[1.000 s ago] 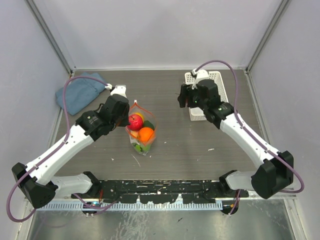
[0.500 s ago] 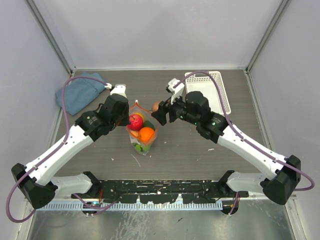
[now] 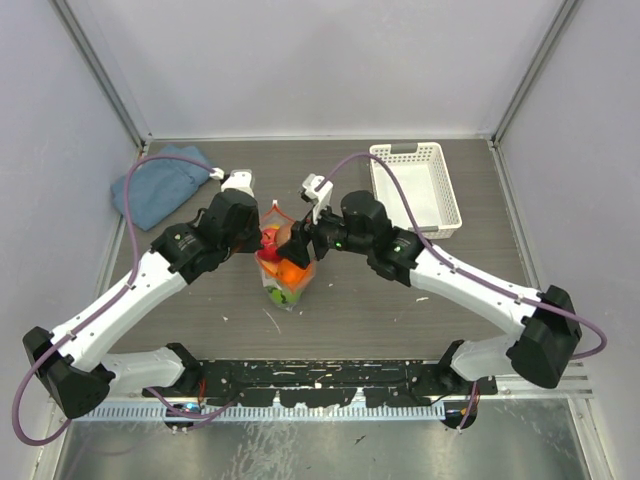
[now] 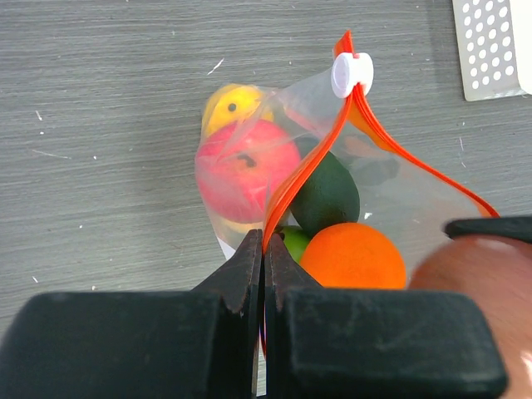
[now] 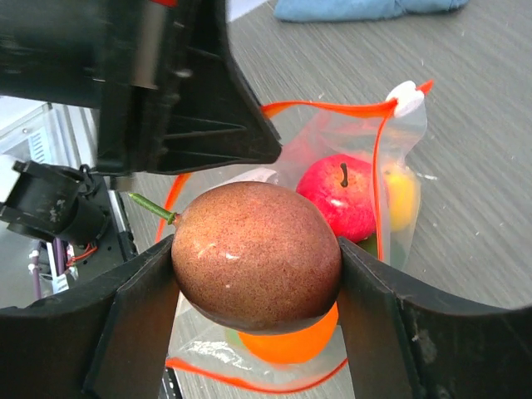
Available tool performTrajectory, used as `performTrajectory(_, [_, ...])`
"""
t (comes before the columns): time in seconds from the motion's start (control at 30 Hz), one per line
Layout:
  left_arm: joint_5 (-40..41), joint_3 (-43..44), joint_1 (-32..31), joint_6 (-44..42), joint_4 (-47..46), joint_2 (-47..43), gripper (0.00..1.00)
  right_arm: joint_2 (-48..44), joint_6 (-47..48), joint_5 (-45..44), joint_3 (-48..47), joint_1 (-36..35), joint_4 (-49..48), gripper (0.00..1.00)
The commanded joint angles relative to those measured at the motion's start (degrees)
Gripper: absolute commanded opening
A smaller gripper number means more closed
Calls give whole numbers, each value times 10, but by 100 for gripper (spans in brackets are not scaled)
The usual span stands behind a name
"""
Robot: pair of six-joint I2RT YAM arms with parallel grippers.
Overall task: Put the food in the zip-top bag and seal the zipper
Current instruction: Place the fake fruit in the zipper food storage bag.
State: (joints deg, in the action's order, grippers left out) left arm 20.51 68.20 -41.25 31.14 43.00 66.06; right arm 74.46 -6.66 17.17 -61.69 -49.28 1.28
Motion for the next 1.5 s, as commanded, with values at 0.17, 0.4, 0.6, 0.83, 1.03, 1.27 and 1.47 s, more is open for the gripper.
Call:
performTrajectory(0.17, [-14,2,0,13,-32,-21,0,66,-52,-34,-26,-8,-26,53])
performTrajectory(0.4, [-13,1,0,13,-30,-26,0,93,-74,-77,-41,-14,-3,73])
performTrajectory(0.6, [-10,-3,0,13,-29,-26,0,80,-79,-67,-45,-15,-1,82])
performTrajectory(0.83, [-8,-4,0,13,-29,-25,0,43,-75,-60,-52,-15,29,86])
performTrajectory(1.03, [-7,-3,0,16,-28,-27,0,-12,-69,-111,-48,-15,84,86])
performTrajectory(1.27, [-2,-5,0,22,-31,-29,0,-46,-132,-235,-61,-15,199,85])
performTrajectory(1.47, [3,-16,0,30,-50,-38,0,-42,-193,-225,-41,-16,213,79])
